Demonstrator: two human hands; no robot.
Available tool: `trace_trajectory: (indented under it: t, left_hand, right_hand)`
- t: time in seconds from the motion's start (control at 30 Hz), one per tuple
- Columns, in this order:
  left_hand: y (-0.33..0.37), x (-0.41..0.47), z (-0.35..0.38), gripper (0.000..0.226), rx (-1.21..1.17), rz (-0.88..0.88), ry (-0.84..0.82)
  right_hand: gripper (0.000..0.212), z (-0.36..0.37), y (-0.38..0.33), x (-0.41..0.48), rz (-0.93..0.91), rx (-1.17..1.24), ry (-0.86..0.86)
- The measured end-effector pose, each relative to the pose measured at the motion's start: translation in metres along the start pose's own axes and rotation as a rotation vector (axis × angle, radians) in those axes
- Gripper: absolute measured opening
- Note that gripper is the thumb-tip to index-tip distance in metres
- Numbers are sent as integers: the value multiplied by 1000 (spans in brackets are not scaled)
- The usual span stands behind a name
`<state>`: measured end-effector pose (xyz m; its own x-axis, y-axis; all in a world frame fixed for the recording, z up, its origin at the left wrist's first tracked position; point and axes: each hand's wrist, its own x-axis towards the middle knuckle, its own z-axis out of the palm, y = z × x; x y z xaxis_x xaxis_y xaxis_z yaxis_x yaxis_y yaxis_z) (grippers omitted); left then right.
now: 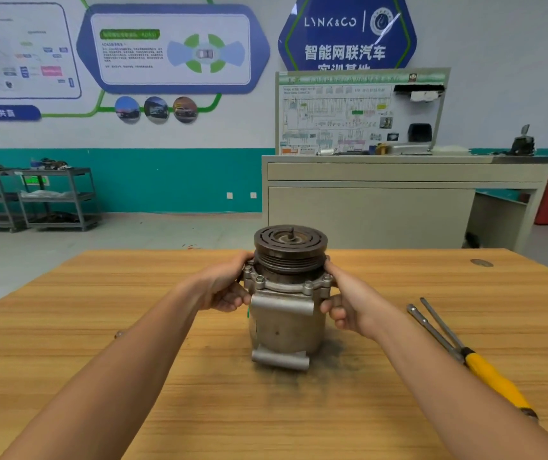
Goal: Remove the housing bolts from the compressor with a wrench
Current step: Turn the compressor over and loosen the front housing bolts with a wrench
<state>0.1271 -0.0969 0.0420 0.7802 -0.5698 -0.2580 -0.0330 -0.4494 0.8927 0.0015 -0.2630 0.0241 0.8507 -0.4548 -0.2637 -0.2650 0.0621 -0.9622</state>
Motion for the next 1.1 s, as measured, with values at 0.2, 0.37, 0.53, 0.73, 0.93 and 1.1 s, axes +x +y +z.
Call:
trace_trajectory:
  t: [0.2,0.37,0.53,0.73,0.93,1.1]
  left_hand:
    - [-3,8,5,55,13,1,69]
    - [-2,11,5,54,25,-6,83]
    - [-3,19,3,54,-14,-10,91]
    - [-10,10,5,54,-24,2,134]
    - [-13,-7,5,54,11,41,163]
    - [-18,-17,16,56,-81,-11,206]
  right_hand:
    - [41,3,0,12,-36,-12,60]
    - [31,6,2,6,-92,-34,135]
    - [25,9,3,-4,-97,17,163]
    - [28,9,-1,-7,-75,43,125]
    - [38,9,8,-16,-152,-75,134]
    - [55,4,21,-16,-187,-194,170]
